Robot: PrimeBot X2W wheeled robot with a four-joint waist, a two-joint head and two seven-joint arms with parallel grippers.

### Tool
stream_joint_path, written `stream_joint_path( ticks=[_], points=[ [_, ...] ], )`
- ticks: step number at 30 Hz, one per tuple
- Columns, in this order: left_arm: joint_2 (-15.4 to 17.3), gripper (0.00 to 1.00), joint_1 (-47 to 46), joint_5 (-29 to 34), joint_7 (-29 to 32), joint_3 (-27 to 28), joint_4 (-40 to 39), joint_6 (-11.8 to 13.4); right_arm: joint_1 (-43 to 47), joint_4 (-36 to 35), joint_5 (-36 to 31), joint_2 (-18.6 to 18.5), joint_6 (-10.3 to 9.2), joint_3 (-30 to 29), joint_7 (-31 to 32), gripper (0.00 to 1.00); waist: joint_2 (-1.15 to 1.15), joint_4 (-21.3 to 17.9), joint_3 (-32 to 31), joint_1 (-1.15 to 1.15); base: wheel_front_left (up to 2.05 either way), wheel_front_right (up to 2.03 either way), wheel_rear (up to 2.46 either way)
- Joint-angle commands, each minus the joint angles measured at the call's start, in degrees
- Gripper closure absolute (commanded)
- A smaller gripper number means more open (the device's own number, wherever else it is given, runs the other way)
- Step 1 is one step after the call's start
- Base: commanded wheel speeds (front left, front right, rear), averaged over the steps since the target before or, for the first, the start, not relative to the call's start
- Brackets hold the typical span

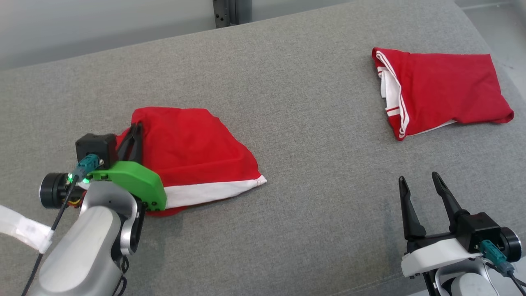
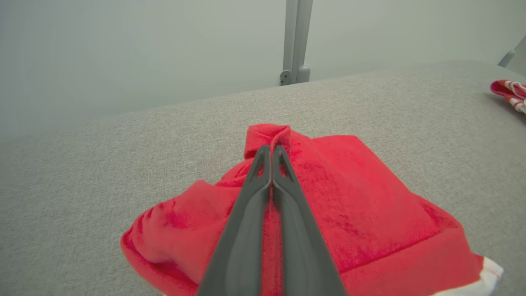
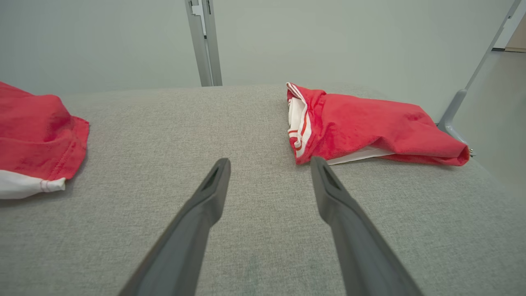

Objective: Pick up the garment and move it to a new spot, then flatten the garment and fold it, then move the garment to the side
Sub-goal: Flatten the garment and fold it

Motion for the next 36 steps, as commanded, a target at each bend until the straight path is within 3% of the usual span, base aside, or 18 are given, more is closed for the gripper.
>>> stream_joint_path(
  ticks=[1, 7, 8, 9, 10, 14, 17, 22, 27, 32, 36],
  points=[
    [-0.9, 1.00, -2.9, 0.7, -1.2, 0.1, 2.7, -0.4, -0.6, -0.2, -0.2, -0.1, -0.08, 0.0, 0.0, 0.00, 0.00, -0.2, 1.1, 0.00, 0.00, 0.00, 0.00],
    [-5.1, 0.98, -10.6, 0.6, -6.9, 0.6, 18.8, -3.4, -1.8, 0.1, -0.8, -0.1, -0.08, 0.7, 0.0, 0.00, 0.00, -0.2, 2.3, 0.00, 0.00, 0.00, 0.00],
    [-6.1, 0.73, -11.2, -0.1, -7.7, 0.5, 21.4, -4.7, -1.8, 0.1, -0.9, -0.1, -0.08, 0.8, 0.0, 0.00, 0.00, -0.2, 2.3, 0.00, 0.00, 0.00, 0.00],
    [-7.0, 0.24, -11.6, -0.7, -7.9, 0.3, 24.2, -6.0, -1.9, 0.2, -1.0, -0.1, -0.08, 0.9, 0.0, 0.00, 0.00, -0.2, 2.3, 0.00, 0.00, 0.00, 0.00],
    [-7.4, 0.00, -11.9, -0.8, -7.6, -0.4, 26.6, -7.5, -2.0, 0.3, -1.1, -0.1, -0.08, 1.1, 0.0, 0.00, 0.00, -0.3, 2.2, 0.00, 0.00, 0.00, 0.00],
    [-9.0, 0.00, -11.4, -2.8, -11.7, 0.9, 30.5, -9.3, -1.4, 0.0, -1.1, -0.1, -0.08, 0.7, 0.0, 0.00, 0.00, -0.2, 1.2, 0.00, 0.00, 0.00, 0.00],
    [-9.2, 0.00, -7.7, -4.4, -14.0, 2.6, 28.0, -9.7, 0.2, -0.2, -1.2, -0.1, -0.08, -0.2, 0.0, 0.00, 0.00, 0.7, 0.0, 0.00, 0.00, 0.00, 0.00],
    [-4.9, 0.00, 0.2, -9.2, -13.9, 8.0, 19.2, -7.0, 1.8, -0.5, -1.3, -0.1, -0.08, -0.9, 0.0, 0.00, 0.00, 2.5, -1.0, 0.00, 0.00, 0.00, 0.00],
    [0.2, 0.00, 6.5, -13.4, -9.5, 12.0, 13.0, -5.5, 1.8, -0.6, -1.7, -0.1, -0.08, -0.4, 0.0, 0.00, 0.00, 3.4, -0.8, 0.00, 0.00, 0.00, 0.00],
    [4.3, 0.00, 7.2, -14.5, -3.4, 10.2, 11.0, -10.4, 0.9, -0.5, -2.2, -0.1, -0.08, 0.0, 0.0, 0.00, 0.00, 3.9, 0.0, 0.00, 0.00, 0.00, 0.00],
    [4.7, 0.00, 4.7, -14.0, -0.1, 7.3, 12.9, -14.8, 0.5, -0.3, -2.3, -0.4, -0.08, 0.3, 0.0, 0.00, 0.00, 3.6, 0.6, 0.00, 0.00, 0.00, 0.00]
  ],
)
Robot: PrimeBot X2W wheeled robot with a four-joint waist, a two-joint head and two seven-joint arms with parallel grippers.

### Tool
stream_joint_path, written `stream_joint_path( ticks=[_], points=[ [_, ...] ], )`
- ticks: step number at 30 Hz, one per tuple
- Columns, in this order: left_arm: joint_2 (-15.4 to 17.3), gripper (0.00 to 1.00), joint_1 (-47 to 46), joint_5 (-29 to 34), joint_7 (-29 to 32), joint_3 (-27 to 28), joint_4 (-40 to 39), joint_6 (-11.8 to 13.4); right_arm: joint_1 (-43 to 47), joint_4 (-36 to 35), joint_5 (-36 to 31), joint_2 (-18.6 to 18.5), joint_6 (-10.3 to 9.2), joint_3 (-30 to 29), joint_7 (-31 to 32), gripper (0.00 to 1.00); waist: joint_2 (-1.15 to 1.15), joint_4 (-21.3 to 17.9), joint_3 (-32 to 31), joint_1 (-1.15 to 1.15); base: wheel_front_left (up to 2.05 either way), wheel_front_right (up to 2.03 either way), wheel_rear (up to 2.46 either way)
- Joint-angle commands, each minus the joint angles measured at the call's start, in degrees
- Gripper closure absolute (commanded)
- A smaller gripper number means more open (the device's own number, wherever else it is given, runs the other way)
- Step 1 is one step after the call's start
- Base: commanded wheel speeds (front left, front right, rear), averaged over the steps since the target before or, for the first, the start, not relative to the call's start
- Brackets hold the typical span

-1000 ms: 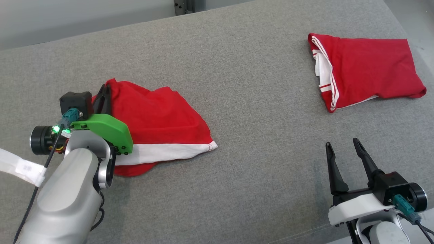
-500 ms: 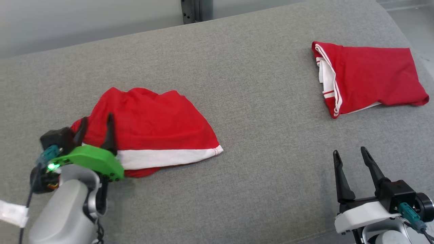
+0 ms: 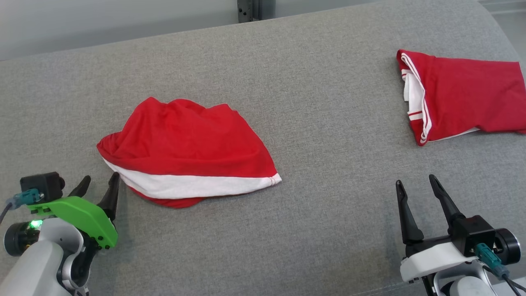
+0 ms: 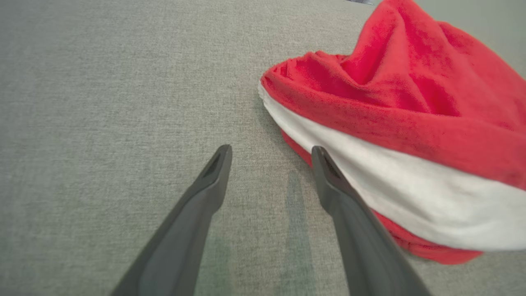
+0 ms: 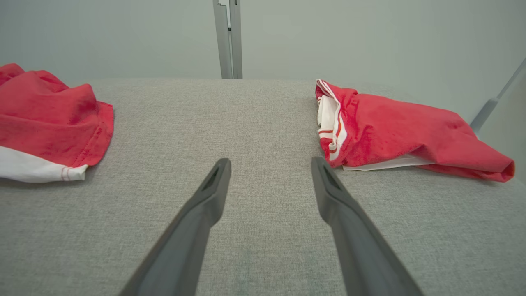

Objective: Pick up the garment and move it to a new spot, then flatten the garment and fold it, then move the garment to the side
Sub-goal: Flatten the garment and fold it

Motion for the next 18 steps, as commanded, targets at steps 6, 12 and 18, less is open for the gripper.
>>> stream_joint_path(
  ticks=[6, 12, 18],
  points=[
    [-0.9, 0.00, -5.5, 1.6, -0.8, -1.7, 4.4, -4.0, -0.7, -0.2, -0.3, -0.5, -0.08, -0.2, 0.0, 0.00, 0.00, -0.6, 1.1, 0.00, 0.00, 0.00, 0.00],
    [-1.3, 0.00, -9.8, 2.7, -2.1, -3.7, 9.8, -6.6, -1.1, -0.3, -0.4, -0.7, -0.08, -0.2, 0.0, 0.00, 0.00, -1.0, 2.1, 0.00, 0.00, 0.00, 0.00],
    [-2.4, 0.07, -13.3, 2.5, -2.1, -6.5, 14.4, -8.0, -1.3, -0.4, -0.5, -0.8, -0.08, -0.3, 0.0, 0.00, 0.00, -1.1, 2.6, 0.00, 0.00, 0.00, 0.00]
  ],
)
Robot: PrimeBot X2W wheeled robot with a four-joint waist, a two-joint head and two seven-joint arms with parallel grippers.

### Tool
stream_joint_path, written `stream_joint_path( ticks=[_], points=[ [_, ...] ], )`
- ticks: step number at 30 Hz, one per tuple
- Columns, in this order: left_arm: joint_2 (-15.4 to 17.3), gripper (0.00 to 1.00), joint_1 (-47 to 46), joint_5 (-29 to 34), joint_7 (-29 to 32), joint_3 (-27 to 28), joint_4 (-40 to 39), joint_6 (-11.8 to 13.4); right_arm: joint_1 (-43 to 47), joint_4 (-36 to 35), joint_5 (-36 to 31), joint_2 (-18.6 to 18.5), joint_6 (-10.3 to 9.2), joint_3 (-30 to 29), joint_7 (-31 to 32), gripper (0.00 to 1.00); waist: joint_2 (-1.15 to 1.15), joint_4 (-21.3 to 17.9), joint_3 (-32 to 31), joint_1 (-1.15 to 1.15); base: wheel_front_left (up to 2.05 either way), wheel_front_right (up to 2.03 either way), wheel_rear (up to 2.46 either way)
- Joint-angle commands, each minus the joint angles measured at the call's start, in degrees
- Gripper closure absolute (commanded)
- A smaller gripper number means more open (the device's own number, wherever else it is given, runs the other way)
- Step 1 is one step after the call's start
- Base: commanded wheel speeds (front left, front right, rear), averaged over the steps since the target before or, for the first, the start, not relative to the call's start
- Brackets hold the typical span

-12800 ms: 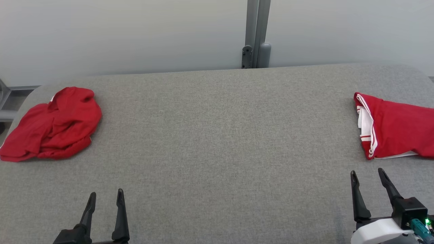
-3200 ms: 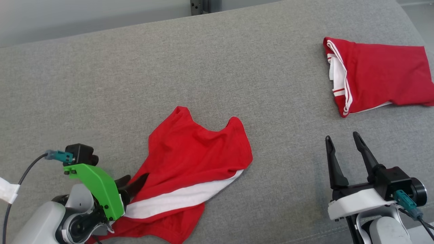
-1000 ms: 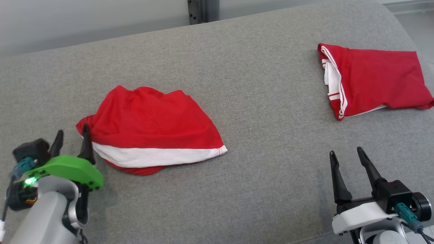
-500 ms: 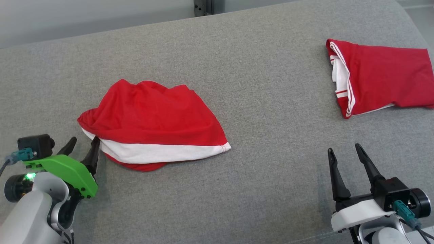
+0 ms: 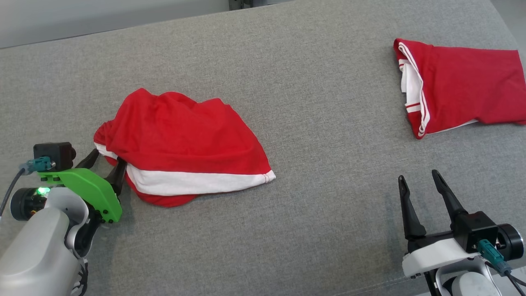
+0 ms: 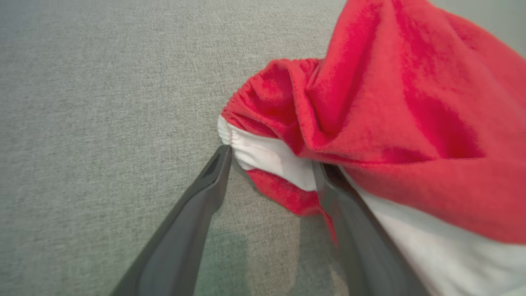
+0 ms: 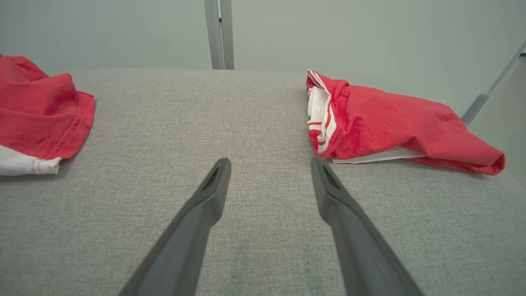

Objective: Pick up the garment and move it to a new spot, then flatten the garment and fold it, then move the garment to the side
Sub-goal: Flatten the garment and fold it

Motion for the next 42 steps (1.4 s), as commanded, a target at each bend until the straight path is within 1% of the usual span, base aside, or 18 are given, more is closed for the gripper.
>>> stream_joint_path(
  ticks=[1, 2, 3, 8, 12, 14, 18, 24, 27, 29, 30, 34, 35, 36, 37, 38, 40, 42],
  points=[
    [-0.2, 0.51, -0.9, -0.5, -0.4, -0.4, 0.6, -0.2, -0.4, -0.2, -0.3, -0.2, -0.08, -0.1, 0.0, 0.00, 0.00, 0.0, 0.0, 0.00, 0.00, 0.00, 0.00],
    [-0.4, 0.82, -1.2, -0.8, -0.5, -0.9, 1.3, -0.4, -0.5, -0.1, -0.3, -0.2, -0.08, -0.1, 0.0, 0.00, 0.00, -0.1, 0.0, 0.00, 0.00, 0.00, 0.00],
    [-0.4, 1.00, -1.4, -0.9, -0.7, -1.4, 1.8, -0.3, -0.4, 0.0, -0.3, -0.2, -0.08, -0.1, 0.0, 0.00, 0.00, -0.1, 0.0, 0.00, 0.00, 0.00, 0.00],
    [0.0, 1.00, -1.8, -1.3, -3.9, -2.7, 2.9, -0.4, 0.9, 0.1, -0.3, 0.0, -0.09, -0.7, 0.0, 0.00, 0.00, 0.8, -0.9, 0.00, 0.00, 0.00, 0.00],
    [0.0, 1.00, 1.3, -1.3, -7.6, -2.7, 1.2, -0.4, 2.4, 0.5, 0.0, 0.2, -0.09, -1.3, 0.0, 0.00, 0.00, 2.4, -2.9, 0.00, 0.00, 0.00, 0.00],
    [0.2, 1.00, 3.7, -1.7, -9.1, -2.4, -1.3, 0.7, 3.4, 0.6, 0.1, 0.3, -0.09, -1.5, 0.0, 0.00, 0.00, 3.6, -4.3, 0.00, 0.00, 0.00, 0.00],
    [1.7, 1.00, 10.8, -2.5, -8.6, -2.6, -10.0, 3.4, 4.9, 0.8, 0.3, 0.3, -0.09, -1.5, 0.0, 0.00, 0.00, 6.3, -6.4, 0.00, 0.00, 0.00, 0.00],
    [6.9, 1.00, 24.0, -3.9, -6.1, -2.3, -30.2, 9.5, 5.7, 0.7, -0.1, -0.1, -0.09, -1.1, 0.0, 0.00, 0.00, 10.1, -7.6, 0.00, 0.00, 0.00, 0.00],
    [8.4, 1.00, 29.7, -6.4, -6.1, -1.8, -36.2, 10.8, 5.3, 0.6, -0.1, 0.0, -0.09, -0.9, 0.0, 0.00, 0.00, 11.1, -7.4, 0.00, 0.00, 0.00, 0.00],
    [8.7, 1.00, 32.7, -7.2, -5.9, -2.2, -37.3, 10.6, 5.0, 0.8, 0.0, -0.1, -0.09, -0.8, 0.0, 0.00, 0.00, 11.5, -7.2, 0.00, 0.00, 0.00, 0.00],
    [8.0, 1.00, 33.5, -8.3, -6.3, -2.0, -37.0, 10.4, 4.9, 0.9, 0.1, -0.1, -0.09, -0.7, 0.0, 0.00, 0.00, 11.7, -7.2, 0.00, 0.00, 0.00, 0.00],
    [6.5, 1.00, 35.2, -9.9, -7.6, -2.1, -32.7, 8.7, 5.6, 1.5, 0.2, 0.0, -0.09, -0.4, 0.0, 0.00, 0.00, 12.3, -7.6, 0.00, 0.00, 0.00, 0.00],
    [6.0, 0.95, 35.1, -10.0, -8.1, -2.2, -31.6, 8.1, 5.8, 1.6, 0.2, 0.0, -0.09, -0.4, 0.0, 0.00, 0.00, 12.4, -7.7, 0.00, 0.00, 0.00, 0.00],
    [5.4, 0.64, 35.0, -10.4, -9.0, -1.8, -30.3, 7.9, 5.9, 1.7, 0.2, 0.0, -0.09, -0.4, 0.0, 0.00, 0.00, 12.5, -7.8, 0.00, 0.00, 0.00, 0.00],
    [5.0, 0.30, 34.9, -10.7, -9.5, -1.6, -29.2, 7.6, 5.9, 1.8, 0.3, 0.0, -0.09, -0.3, 0.0, 0.00, 0.00, 12.5, -8.0, 0.00, 0.00, 0.00, 0.00],
    [4.7, 0.00, 34.8, -10.8, -9.6, -1.9, -28.1, 7.4, 5.9, 1.8, 0.3, -0.2, -0.09, -0.3, 0.0, 0.00, 0.00, 12.5, -8.2, 0.00, 0.00, 0.00, 0.00],
    [4.1, 0.00, 34.5, -10.8, -9.9, -2.1, -26.3, 6.8, 5.5, 1.6, 0.2, -0.4, -0.09, -0.4, 0.0, 0.00, 0.00, 12.3, -8.5, 0.00, 0.00, 0.00, 0.00],
    [3.8, 0.00, 34.4, -10.3, -10.4, -1.9, -25.2, 7.7, 5.2, 1.1, 0.0, -0.5, -0.09, -0.6, 0.0, 0.00, 0.00, 12.0, -8.9, 0.00, 0.00, 0.00, 0.00]
  ],
)
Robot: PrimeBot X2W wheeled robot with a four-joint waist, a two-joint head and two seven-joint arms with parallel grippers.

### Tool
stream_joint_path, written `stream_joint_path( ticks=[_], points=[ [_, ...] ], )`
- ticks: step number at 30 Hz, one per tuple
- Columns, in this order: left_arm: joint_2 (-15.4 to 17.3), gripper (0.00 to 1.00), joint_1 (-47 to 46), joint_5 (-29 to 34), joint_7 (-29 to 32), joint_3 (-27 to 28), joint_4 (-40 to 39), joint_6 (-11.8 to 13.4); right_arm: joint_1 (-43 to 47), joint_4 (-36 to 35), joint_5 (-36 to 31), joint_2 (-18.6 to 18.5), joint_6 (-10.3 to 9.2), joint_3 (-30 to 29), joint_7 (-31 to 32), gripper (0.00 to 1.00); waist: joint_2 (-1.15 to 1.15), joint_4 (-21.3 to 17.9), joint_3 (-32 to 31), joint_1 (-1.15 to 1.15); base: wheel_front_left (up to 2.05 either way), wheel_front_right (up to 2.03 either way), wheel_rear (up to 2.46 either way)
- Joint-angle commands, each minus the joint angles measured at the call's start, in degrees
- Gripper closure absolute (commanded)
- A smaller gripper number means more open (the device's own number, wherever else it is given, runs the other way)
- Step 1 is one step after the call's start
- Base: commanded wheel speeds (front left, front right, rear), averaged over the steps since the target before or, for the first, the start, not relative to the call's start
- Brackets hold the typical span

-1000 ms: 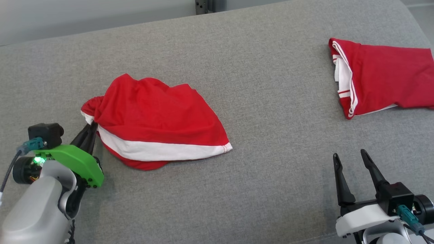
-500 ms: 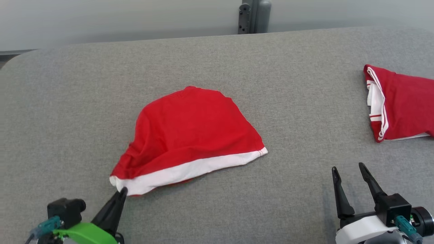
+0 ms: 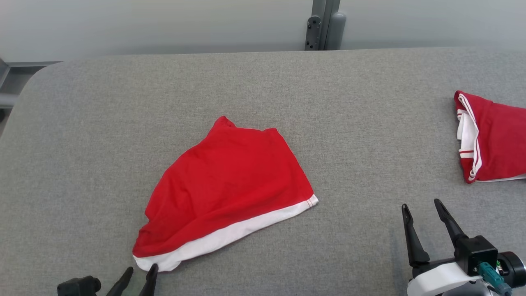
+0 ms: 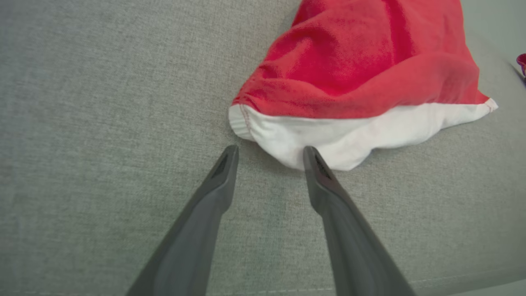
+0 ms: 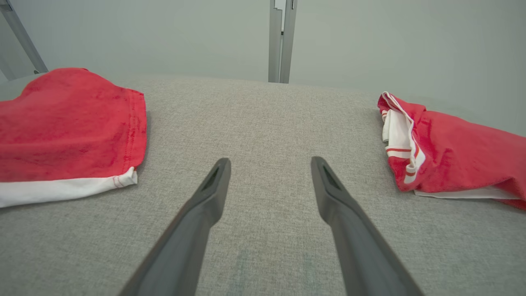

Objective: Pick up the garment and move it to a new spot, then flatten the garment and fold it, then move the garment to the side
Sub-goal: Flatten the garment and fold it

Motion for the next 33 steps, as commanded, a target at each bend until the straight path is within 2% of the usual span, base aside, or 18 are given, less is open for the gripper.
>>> stream_joint_path(
  ticks=[1, 6, 8, 12, 15, 21, 24, 28, 33],
  points=[
    [-0.1, 0.00, -0.1, 0.6, -1.0, 0.7, 0.0, 0.7, -0.2, -0.5, 0.0, -0.3, -0.09, -0.2, 0.0, 0.00, 0.00, -0.4, -0.5, 0.00, 0.00, 0.00, 0.00],
    [-1.0, 0.00, 2.3, 4.2, -4.3, 6.9, -2.7, 4.6, -0.5, -2.8, 0.0, -0.2, -0.09, -1.5, 0.0, 0.00, 0.00, -1.5, -1.5, 0.00, 0.00, 0.00, 0.00],
    [-2.6, 0.00, 3.0, 8.6, -4.6, 12.1, -6.0, 6.4, -0.3, -3.9, 0.1, -0.2, -0.09, -2.3, 0.0, 0.00, 0.00, -1.8, -2.1, 0.00, 0.00, 0.00, 0.00],
    [-7.8, 0.00, 7.4, 18.6, -4.4, 19.8, -11.5, 6.1, 0.2, -5.8, 0.4, 0.0, -0.09, -4.0, 0.0, 0.00, 0.00, -2.6, -3.5, 0.00, 0.00, 0.00, 0.00],
    [-12.2, 0.00, 9.0, 24.7, -4.5, 24.0, -13.9, 4.2, 0.3, -6.3, 0.3, 0.1, -0.09, -4.9, 0.0, 0.00, 0.00, -3.0, -4.7, 0.00, 0.00, 0.00, 0.00],
    [-20.0, 0.00, 12.3, 35.4, -4.5, 30.2, -13.6, -3.0, 0.8, -6.6, 0.5, 0.3, -0.09, -7.1, 0.0, 0.00, 0.00, -4.0, -6.6, 0.00, 0.00, 0.00, 0.00],
    [-22.7, 0.00, 12.1, 39.4, -4.5, 32.3, -12.1, -5.3, 1.0, -6.1, 0.4, 0.5, -0.09, -7.4, 0.0, 0.00, 0.00, -4.4, -6.8, 0.00, 0.00, 0.00, 0.00],
    [-24.9, 0.00, 10.7, 42.2, -4.5, 34.3, -10.4, -6.9, 1.1, -4.5, 0.4, 0.6, -0.09, -7.1, 0.0, 0.00, 0.00, -4.8, -7.0, 0.00, 0.00, 0.00, 0.00],
    [-25.9, 0.00, 9.0, 44.0, -4.5, 35.2, -9.4, -7.7, 0.7, -2.8, 0.3, 0.7, -0.09, -6.6, 0.0, 0.00, 0.00, -4.9, -6.9, 0.00, 0.00, 0.00, 0.00]
  ],
)
